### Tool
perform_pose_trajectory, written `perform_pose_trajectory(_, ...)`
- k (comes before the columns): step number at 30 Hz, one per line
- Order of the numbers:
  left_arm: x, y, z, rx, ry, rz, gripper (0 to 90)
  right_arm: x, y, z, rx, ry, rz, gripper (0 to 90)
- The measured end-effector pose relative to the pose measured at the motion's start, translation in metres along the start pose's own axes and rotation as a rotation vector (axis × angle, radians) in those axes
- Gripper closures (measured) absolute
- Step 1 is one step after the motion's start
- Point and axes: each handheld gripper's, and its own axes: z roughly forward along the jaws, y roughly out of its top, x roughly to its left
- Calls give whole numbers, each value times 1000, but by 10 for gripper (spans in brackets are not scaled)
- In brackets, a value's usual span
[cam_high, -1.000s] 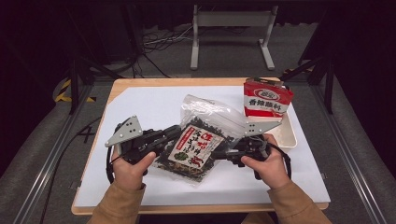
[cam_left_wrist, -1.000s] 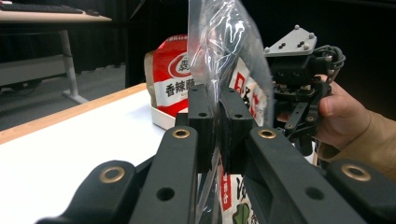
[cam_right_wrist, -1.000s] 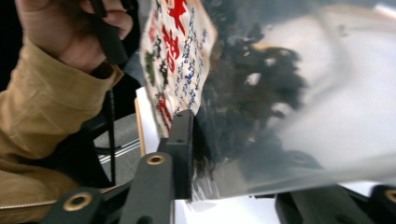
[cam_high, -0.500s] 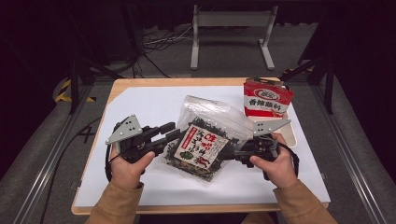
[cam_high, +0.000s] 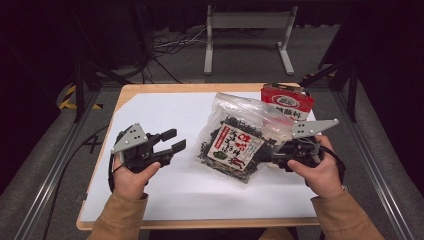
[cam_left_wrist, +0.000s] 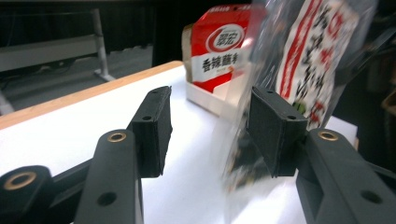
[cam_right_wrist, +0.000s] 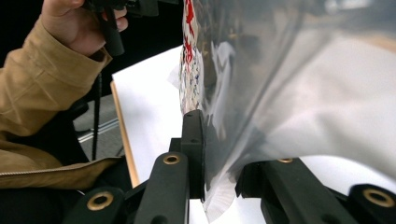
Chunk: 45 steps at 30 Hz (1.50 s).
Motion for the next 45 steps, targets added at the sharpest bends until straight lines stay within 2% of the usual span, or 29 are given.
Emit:
perform_pose_trajectory(7, 5, -4, -1, 19, 14, -6, 493, 0, 8, -15, 28, -46, -14, 765)
perform_pose_trajectory(8, 5, -4, -1, 21, 14, -13, 484, 0, 10, -19, 37, -65, -20, 765)
perform_pose_trajectory(11, 9, -8, -1, 35, 22, -13, 447, 0, 13, -23, 46, -81, -23, 765)
perform_pose_trajectory(17, 15, -14, -3, 59, 30, -20, 453, -1, 18, -35, 46, -114, -29, 765)
perform_pose_trajectory(24, 20, -17, -6, 64, 43, -39, 453, -4, 24, -47, 44, -150, -35, 765)
perform_pose_trajectory(33, 25, -21, -8, 77, 59, -34, 451, -8, 32, -67, 47, -207, -48, 765)
perform_pose_trajectory(34, 26, -21, -9, 77, 61, -36, 447, -11, 34, -75, 47, -234, -47, 765)
perform_pose_trajectory(38, 27, -23, -8, 80, 57, -52, 447, -14, 36, -84, 45, -262, -44, 765)
perform_pose_trajectory(45, 30, -25, -7, 86, 59, -47, 441, -22, 37, -100, 48, -328, -43, 765)
